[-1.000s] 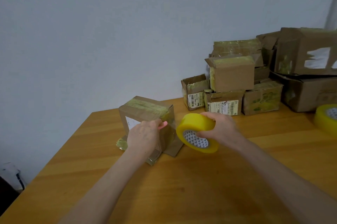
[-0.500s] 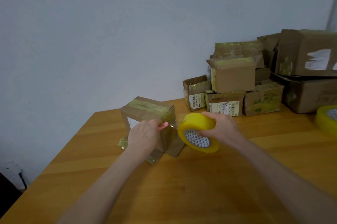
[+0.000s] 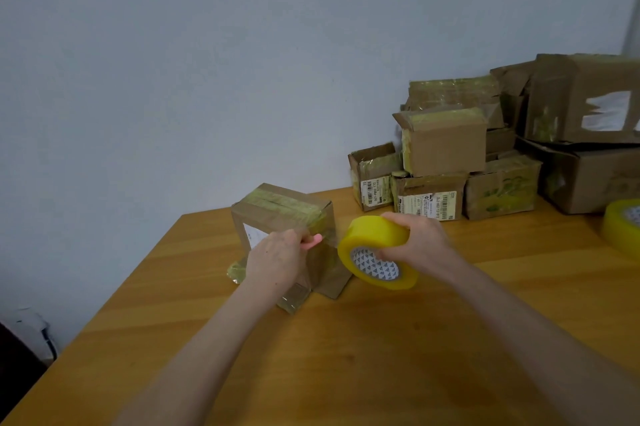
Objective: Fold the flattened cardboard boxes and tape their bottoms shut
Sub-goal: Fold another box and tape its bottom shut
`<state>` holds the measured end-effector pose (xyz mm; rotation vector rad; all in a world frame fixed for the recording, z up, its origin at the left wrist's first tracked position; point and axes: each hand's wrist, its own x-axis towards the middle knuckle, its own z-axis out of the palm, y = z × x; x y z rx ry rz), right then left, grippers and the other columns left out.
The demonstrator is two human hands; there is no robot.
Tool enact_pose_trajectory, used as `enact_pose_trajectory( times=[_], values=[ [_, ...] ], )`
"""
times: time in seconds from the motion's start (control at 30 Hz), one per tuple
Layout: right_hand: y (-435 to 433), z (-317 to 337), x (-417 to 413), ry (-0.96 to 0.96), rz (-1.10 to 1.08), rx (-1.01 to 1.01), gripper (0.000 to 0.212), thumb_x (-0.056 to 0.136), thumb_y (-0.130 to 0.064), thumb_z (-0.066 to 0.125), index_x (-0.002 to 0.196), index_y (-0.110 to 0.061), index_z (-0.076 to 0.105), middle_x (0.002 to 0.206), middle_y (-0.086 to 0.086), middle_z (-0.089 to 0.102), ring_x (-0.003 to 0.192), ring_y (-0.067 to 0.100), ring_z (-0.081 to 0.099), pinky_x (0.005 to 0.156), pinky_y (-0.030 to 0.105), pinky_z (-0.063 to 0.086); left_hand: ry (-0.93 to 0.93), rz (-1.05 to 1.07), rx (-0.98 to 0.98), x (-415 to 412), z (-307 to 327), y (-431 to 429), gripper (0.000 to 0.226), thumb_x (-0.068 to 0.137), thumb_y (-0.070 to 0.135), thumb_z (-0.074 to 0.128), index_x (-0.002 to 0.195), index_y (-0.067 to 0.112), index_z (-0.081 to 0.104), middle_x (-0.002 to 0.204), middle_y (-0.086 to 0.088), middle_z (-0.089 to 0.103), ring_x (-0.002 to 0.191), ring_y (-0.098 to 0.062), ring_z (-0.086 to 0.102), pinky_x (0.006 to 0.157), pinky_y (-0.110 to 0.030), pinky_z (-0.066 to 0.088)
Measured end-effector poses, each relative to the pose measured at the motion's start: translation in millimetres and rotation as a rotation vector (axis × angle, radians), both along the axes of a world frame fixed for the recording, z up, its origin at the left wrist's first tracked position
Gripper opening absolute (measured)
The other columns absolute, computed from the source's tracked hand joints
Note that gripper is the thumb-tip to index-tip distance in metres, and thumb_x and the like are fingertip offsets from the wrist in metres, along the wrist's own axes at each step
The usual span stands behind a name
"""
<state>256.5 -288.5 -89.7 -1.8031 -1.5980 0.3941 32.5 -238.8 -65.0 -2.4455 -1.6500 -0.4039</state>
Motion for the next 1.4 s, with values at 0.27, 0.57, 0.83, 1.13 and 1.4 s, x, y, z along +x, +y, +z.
enact_pose_trajectory(
  times=[0.27, 0.57, 0.83, 1.13, 1.4],
  values=[
    [-1, 2, 0, 0.016, 0.046, -0.005, 0.077, 0.067, -0.036, 0.081, 0.135, -0.031, 0.046, 0.125, -0.001, 0.054, 0.106, 0.017, 0.051, 0.087, 0.039, 0.050, 0.109, 0.043, -0.012, 0, -3, -1, 0.041, 0.096, 0.054, 0.035, 0.113, 0.026, 0.060, 0.081, -0.001, 0.062, 0.078, -0.020, 0.064, 0.061, -0.030, 0.050],
    [-3, -1, 13, 0.234, 0.034, -0.001, 0.074, 0.070, -0.024, 0.080, 0.135, -0.024, 0.047, 0.124, -0.001, 0.053, 0.104, 0.015, 0.048, 0.077, 0.029, 0.046, 0.124, 0.008, 0.012, -7, -20, -12, 0.041, 0.098, 0.051, 0.025, 0.116, 0.024, 0.051, 0.080, 0.000, 0.058, 0.068, -0.021, 0.058, 0.057, -0.029, 0.042],
    [-16, -11, 26, 0.703, 0.012, 0.060, 0.061, 0.072, -0.008, 0.077, 0.123, -0.024, 0.049, 0.117, 0.000, 0.049, 0.107, 0.020, 0.048, 0.081, 0.039, 0.049, 0.154, 0.053, -0.148, 9, -68, -18, 0.018, 0.100, 0.023, 0.038, 0.117, 0.017, 0.041, 0.108, -0.005, 0.060, 0.092, -0.025, 0.062, 0.072, -0.036, 0.054],
    [-37, -13, 47, 0.781, 0.068, 0.190, 0.057, 0.070, -0.004, 0.076, 0.110, -0.034, 0.050, 0.114, -0.004, 0.056, 0.101, 0.013, 0.057, 0.069, 0.026, 0.052, -0.880, -0.090, -0.609, 68, 11, -5, 0.047, 0.093, 0.054, 0.044, 0.101, 0.012, 0.064, 0.090, -0.003, 0.068, 0.081, -0.015, 0.064, 0.074, -0.029, 0.058],
    [-49, -18, 73, 0.560, 0.035, 0.226, 0.057, 0.070, -0.009, 0.079, 0.117, -0.025, 0.050, 0.115, -0.004, 0.054, 0.102, 0.013, 0.055, 0.068, 0.024, 0.054, -0.939, -0.130, -0.480, 121, 15, -1, 0.015, 0.089, 0.015, 0.064, 0.077, 0.007, 0.066, 0.072, -0.005, 0.065, 0.063, -0.014, 0.057, 0.062, -0.028, 0.055]
  ],
)
